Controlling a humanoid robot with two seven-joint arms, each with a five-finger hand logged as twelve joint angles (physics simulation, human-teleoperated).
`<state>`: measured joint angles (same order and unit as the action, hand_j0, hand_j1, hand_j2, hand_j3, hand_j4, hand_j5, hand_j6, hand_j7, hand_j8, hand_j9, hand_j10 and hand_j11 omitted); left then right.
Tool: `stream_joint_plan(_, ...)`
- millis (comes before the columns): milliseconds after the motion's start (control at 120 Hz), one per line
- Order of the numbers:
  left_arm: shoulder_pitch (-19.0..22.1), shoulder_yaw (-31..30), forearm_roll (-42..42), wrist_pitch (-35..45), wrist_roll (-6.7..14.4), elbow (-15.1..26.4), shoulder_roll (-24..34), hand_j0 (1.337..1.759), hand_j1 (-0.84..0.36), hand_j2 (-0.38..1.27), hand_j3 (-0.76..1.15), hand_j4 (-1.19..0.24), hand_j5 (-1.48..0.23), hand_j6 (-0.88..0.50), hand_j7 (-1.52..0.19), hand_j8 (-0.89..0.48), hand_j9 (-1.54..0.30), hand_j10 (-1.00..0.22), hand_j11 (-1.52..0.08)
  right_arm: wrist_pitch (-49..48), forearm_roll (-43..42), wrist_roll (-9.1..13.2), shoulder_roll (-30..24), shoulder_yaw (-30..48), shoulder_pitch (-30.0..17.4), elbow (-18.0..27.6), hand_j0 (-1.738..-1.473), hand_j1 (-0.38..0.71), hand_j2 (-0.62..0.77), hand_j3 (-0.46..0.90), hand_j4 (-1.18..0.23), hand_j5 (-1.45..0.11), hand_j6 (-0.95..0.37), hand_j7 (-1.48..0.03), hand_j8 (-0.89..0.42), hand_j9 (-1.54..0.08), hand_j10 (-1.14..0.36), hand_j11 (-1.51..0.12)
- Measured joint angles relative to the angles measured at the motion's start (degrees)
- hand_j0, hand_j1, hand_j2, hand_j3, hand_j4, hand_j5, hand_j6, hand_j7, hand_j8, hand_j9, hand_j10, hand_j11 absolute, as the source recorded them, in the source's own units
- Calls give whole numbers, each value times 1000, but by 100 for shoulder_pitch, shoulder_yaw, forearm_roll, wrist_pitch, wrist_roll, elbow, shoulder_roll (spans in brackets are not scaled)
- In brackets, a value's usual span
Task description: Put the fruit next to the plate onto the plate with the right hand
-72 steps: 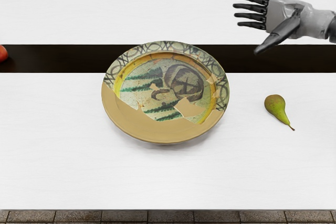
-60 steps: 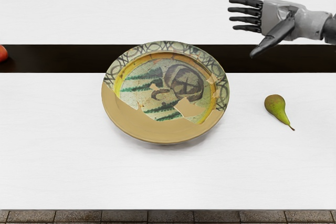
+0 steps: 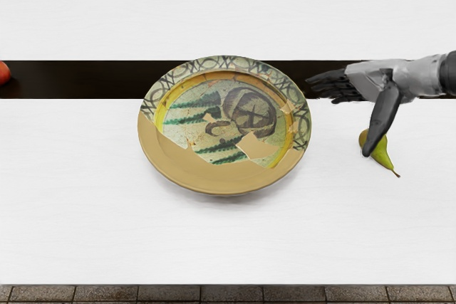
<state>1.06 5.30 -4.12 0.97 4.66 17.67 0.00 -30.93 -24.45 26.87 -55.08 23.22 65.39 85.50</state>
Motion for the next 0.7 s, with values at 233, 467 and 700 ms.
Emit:
stream_joint_plan(233,0,0,0,0,0,0,0,1658,346,0,0,-2,-3,-2,-3,-2,-3,-2,-3,1039,-975,160,-248,285,-72,490,-1658,-320,-4,0,-28,-33,-30,-32,-29,-33,-28,-33)
stream_joint_plan(467,0,1,0,0,0,0,0,1658,346,0,0,-2,-3,-2,-3,-2,-3,-2,-3,2272,-1506,298,-325,265,-589,691,-1658,-324,-3,0,-27,-30,-29,-29,-28,-29,-26,-29)
stream_joint_plan(700,0,0,0,0,0,0,0,1658,346,0,0,-2,-3,-2,-3,-2,-3,-2,-3,3484,-1862,348,-307,256,-1388,1002,-1658,-245,-16,0,-94,-116,-97,-115,-95,-115,-93,-115)
